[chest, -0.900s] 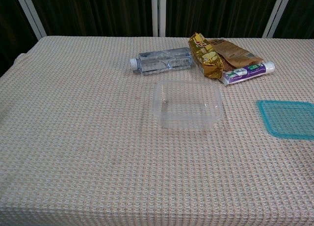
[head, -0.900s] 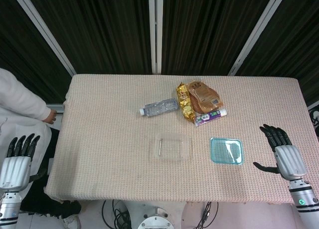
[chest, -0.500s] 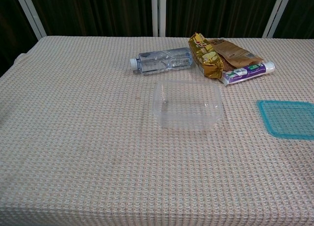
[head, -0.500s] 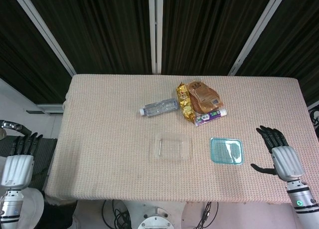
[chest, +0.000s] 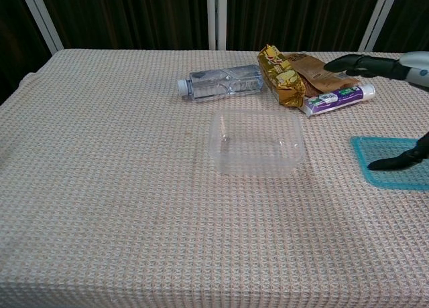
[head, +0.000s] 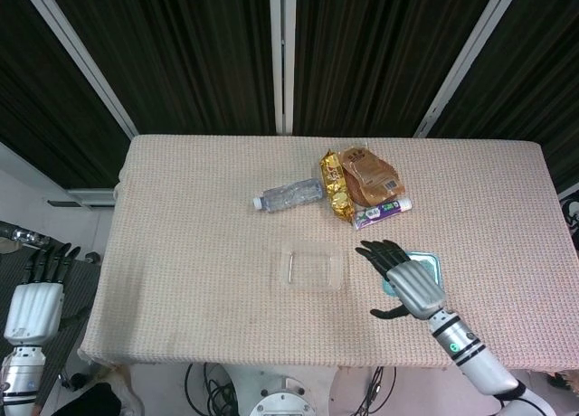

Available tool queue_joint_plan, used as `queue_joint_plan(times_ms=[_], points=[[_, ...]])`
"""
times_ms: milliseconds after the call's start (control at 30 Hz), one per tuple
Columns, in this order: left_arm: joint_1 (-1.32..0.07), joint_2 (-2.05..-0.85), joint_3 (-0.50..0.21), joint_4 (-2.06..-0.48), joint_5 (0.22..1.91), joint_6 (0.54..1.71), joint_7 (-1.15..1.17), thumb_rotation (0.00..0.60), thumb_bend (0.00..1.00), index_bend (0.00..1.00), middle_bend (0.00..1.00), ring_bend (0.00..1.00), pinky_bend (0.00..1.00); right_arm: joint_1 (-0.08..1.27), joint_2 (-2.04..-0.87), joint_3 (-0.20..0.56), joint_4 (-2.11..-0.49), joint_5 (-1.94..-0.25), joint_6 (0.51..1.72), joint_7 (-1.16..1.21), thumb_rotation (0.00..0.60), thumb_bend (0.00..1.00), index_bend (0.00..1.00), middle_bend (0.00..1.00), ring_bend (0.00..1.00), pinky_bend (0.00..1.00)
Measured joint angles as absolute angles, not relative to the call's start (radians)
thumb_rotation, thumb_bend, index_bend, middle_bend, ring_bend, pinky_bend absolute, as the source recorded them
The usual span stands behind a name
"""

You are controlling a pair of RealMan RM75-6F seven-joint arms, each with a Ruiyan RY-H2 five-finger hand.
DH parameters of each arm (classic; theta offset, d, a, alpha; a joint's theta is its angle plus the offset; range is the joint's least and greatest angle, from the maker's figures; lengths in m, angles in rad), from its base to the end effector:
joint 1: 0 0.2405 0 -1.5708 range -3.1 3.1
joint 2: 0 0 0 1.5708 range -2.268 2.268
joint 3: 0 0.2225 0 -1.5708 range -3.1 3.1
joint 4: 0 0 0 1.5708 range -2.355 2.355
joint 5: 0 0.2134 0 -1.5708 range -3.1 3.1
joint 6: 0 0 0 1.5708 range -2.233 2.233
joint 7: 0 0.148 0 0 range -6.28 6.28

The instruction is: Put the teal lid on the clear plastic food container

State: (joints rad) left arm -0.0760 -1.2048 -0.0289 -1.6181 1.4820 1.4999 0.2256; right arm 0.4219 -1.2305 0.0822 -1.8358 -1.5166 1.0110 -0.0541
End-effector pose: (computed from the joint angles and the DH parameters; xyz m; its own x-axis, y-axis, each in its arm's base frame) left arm -0.2763 0.1749 0.1157 0.5143 0.0212 0.8574 0.8574 0.0107 -0.5145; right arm -0.1535 -0.2312 0.0347 0.2831 -0.3804 0.8804 -0.9088 -0.3997 0.1195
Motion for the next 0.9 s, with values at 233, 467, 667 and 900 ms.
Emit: queue_joint_plan(times_ms=[233, 467, 667, 900], points=[[-0.077, -1.202, -0.025, -1.599, 1.475, 1.483, 0.198, 0.6, 0.0, 0.08, 0.03, 0.0, 0.01, 0.552, -1.394, 0.151, -1.832, -1.242, 0.893, -0.243, 0.6, 0.0, 0.0, 0.0, 0.0, 0.0], [-0.078, -1.199, -0.026, -1.589, 1.468, 1.474, 0.169, 0.6, 0.01, 0.09, 0.03, 0.0, 0.01, 0.688, -1.526, 0.202, -1.758, -1.001, 0.843, -0.402, 0.6, 0.0, 0.0, 0.0, 0.0, 0.0], [-0.083, -1.194, -0.027, -1.588, 1.459, 1.457, 0.16, 0.6, 0.01, 0.09, 0.03, 0.0, 0.01, 0.785, -1.591, 0.213, -1.682, -0.878, 0.832, -0.481, 0.6, 0.0, 0.0, 0.0, 0.0, 0.0], [-0.088, -1.192, -0.029, -1.592, 1.452, 1.446, 0.16, 0.6, 0.01, 0.09, 0.03, 0.0, 0.01, 0.815, -1.613, 0.201, -1.622, -0.887, 0.834, -0.474, 0.6, 0.01, 0.0, 0.23, 0.07, 0.0]])
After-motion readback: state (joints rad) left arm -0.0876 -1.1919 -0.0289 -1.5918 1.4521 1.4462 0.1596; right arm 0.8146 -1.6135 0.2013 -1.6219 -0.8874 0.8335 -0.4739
